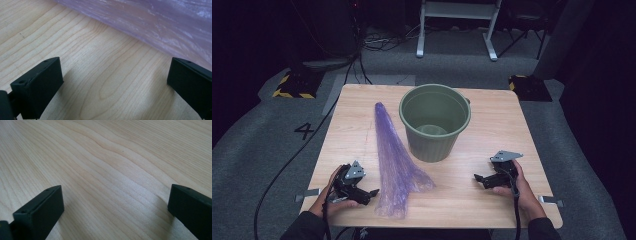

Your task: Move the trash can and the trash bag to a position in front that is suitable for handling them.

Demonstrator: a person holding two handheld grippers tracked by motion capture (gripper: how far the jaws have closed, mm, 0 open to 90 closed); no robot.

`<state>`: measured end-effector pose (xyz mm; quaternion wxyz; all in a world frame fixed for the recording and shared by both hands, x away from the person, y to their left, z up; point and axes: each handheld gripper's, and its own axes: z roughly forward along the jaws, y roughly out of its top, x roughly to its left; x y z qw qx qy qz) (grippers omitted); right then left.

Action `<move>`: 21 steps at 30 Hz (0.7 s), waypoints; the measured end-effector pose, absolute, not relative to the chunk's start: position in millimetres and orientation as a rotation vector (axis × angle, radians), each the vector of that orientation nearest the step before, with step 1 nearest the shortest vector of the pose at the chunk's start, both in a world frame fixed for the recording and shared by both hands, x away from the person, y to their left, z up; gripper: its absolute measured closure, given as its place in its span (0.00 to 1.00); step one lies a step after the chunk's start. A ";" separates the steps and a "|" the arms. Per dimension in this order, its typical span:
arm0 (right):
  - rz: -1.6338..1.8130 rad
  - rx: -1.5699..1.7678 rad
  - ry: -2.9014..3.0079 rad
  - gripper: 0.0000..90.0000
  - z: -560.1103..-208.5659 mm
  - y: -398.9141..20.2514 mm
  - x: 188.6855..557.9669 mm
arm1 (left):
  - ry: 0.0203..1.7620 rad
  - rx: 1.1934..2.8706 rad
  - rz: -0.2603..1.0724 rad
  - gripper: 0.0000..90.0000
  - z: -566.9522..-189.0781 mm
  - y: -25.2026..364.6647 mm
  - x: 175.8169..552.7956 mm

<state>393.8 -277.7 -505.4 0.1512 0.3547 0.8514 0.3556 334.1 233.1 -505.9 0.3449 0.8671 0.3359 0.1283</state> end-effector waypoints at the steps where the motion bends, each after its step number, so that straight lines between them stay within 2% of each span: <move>1: 1.022 1.016 2.446 0.00 -505.4 -278.0 393.9 | 0.874 2.251 0.334 0.00 -505.9 232.9 334.1; 16: 1.026 1.025 2.433 0.04 -505.0 -280.4 394.0 | 0.878 2.245 0.338 0.00 -506.1 231.9 334.1; 18: 1.048 1.023 2.423 0.12 -504.4 -282.1 393.6 | 0.869 2.249 0.337 0.00 -505.9 231.7 335.0; 21: 1.073 1.026 2.410 0.18 -503.6 -284.6 393.7 | 0.870 2.247 0.333 0.00 -506.0 231.5 335.2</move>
